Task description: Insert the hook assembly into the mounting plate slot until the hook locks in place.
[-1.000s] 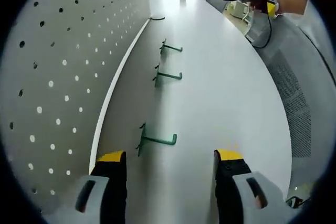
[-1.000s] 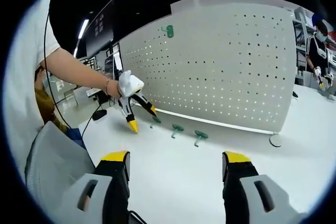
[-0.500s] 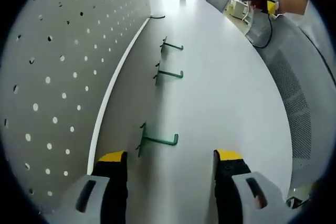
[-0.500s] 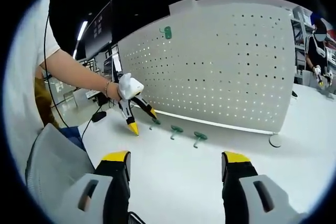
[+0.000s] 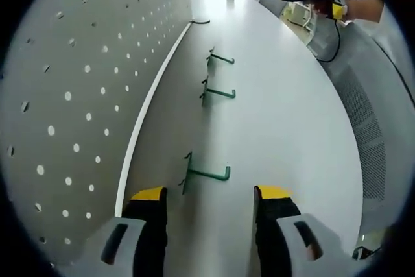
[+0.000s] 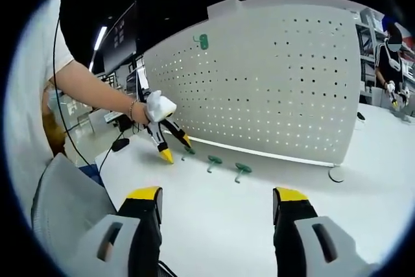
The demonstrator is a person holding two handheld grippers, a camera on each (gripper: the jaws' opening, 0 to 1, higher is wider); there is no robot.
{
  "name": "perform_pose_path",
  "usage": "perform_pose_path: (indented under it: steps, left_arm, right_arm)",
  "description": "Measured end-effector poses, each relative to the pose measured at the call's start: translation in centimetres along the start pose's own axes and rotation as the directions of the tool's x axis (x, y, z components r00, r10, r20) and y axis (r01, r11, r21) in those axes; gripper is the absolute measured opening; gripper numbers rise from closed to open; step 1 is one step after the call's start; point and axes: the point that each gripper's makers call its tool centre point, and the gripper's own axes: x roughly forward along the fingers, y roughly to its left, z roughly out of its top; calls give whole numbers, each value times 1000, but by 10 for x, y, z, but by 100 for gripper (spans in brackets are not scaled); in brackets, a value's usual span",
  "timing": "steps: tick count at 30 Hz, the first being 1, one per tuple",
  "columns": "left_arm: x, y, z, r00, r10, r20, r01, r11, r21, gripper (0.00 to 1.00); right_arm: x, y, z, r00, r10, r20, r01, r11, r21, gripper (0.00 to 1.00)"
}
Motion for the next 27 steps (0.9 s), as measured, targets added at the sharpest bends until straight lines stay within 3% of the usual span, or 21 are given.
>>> perform_pose_path:
  steps: [12, 27]
  left_arm:
    - [-1, 9, 2, 999, 37, 15, -37, 998, -48, 32]
    - [-1, 22, 3, 990, 136, 41, -129, 981, -147, 17]
  right_arm:
    - [-2, 0, -2, 1000, -8, 2, 8, 1000, 12, 63]
    - [-3, -2, -1, 1000, -15, 4, 15, 1000, 20, 61]
